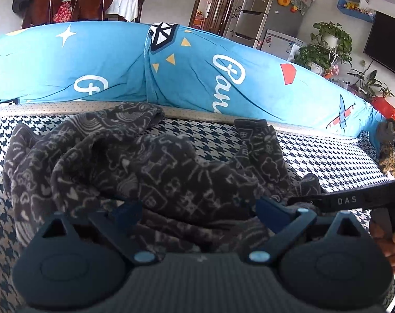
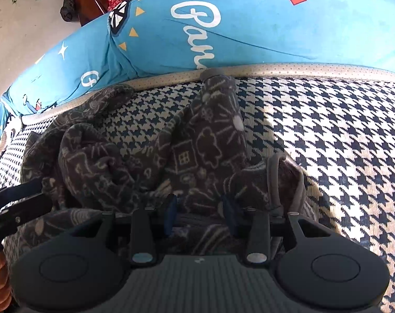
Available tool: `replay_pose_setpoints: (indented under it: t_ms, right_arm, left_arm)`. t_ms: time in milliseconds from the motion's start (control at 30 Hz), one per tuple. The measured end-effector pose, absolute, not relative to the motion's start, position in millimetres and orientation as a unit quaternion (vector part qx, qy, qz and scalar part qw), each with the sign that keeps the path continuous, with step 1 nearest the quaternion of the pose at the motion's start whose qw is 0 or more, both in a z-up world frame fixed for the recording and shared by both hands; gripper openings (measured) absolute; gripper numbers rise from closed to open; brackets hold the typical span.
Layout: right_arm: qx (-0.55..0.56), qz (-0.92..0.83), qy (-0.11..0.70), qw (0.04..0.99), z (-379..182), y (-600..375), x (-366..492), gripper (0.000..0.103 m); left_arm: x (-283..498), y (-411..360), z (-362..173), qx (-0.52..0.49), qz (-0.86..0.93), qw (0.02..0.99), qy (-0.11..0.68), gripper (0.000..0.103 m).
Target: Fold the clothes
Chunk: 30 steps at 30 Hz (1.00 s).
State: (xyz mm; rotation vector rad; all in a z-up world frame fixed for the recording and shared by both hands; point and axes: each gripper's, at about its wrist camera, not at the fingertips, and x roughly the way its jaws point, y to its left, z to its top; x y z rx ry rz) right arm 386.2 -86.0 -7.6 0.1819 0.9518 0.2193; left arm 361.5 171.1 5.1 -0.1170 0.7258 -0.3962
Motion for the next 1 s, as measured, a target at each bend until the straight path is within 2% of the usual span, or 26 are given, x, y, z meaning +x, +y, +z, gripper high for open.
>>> replay_pose_setpoints:
  t_ms: [267,667,1000]
  right_arm:
    - [0.037,0.138,0.458,0.877,0,-79,353,0.04]
    - [0.037,0.165,0.489,0.855,0,-84,311,0.04]
    - [0.097,0.163,0.42,0.887,31,-97,313,0.041]
  left_arm:
    - [350,159,5,-0.037,-0.214,0.916,0.337,0.103]
    - [304,150,-34,-0.032,-0.215,0.89,0.401,0.103]
    - [268,165,-39,-0.038,-0.182,0.893,0.411,0.103]
